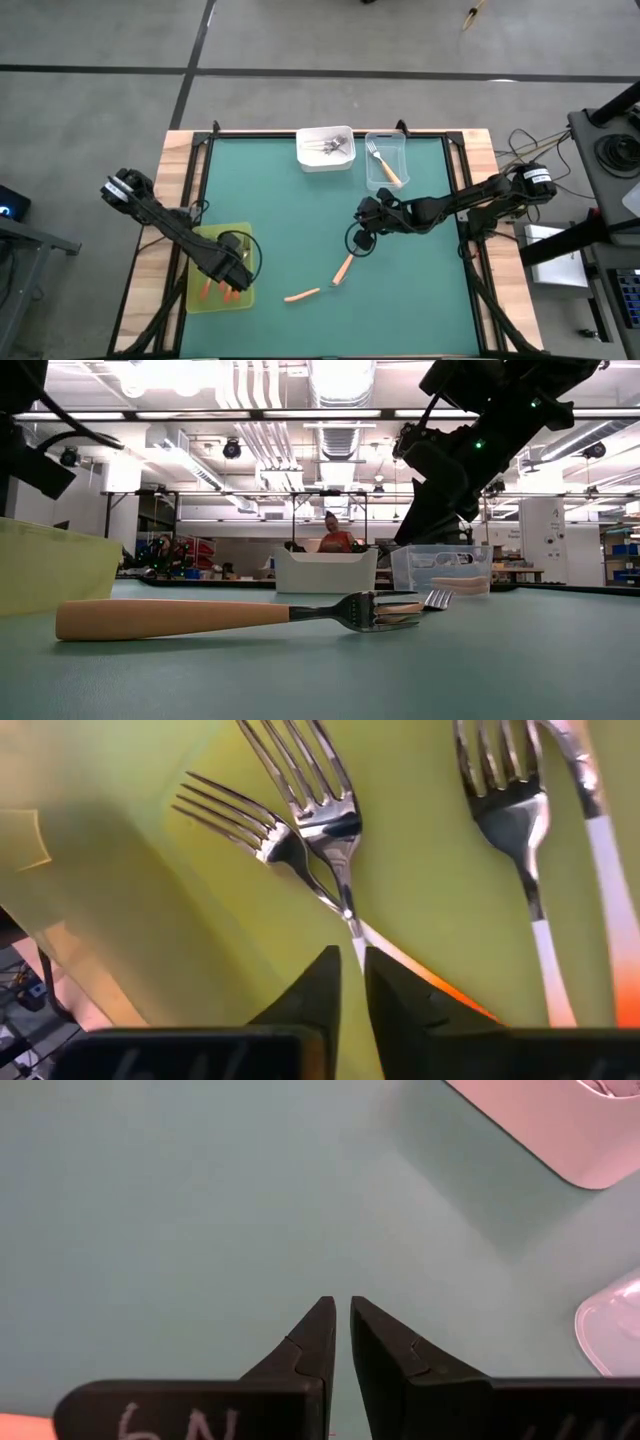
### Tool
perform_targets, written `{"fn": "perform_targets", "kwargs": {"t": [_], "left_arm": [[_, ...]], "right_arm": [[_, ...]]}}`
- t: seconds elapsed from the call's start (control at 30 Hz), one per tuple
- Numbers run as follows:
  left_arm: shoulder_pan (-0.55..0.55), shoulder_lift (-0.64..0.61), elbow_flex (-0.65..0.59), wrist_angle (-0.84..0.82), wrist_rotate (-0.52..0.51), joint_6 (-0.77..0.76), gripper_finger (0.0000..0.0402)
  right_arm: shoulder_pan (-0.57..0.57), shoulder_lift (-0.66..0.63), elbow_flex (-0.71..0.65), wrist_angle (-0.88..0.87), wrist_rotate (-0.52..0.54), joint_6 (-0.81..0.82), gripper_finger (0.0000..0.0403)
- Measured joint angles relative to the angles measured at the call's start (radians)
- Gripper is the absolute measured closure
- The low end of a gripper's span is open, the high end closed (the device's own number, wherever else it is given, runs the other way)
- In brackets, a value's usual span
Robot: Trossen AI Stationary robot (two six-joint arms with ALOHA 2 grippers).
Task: Sort silverware by color (type)
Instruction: Put the orange fork into the yellow bin
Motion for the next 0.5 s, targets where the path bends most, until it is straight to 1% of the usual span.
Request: {"fn": "perform_targets", "kwargs": {"t": [0.17, 0.27, 0.37, 0.5], "left_arm": [[-0.002, 0.0, -0.029, 0.046, 0.0, -0.014, 0.0318], [-0.002, 0.0, -0.05, 0.087, 0.0, -0.015, 0.0292], [-0.002, 0.0, -0.064, 0.097, -0.001, -0.019, 0.0277], [-0.002, 0.0, -0.072, 0.102, -0.019, -0.026, 0.0272]], "right_arm": [[0.0, 0.0, 0.0, 0.0, 0.0, 0.0, 0.0376], [0.0, 0.0, 0.0, 0.0, 0.0, 0.001, 0.0376], [0.0, 0.0, 0.0, 0.0, 0.0, 0.001, 0.0376], [0.0, 0.0, 0.0, 0.0, 0.0, 0.003, 0.0376]]}}
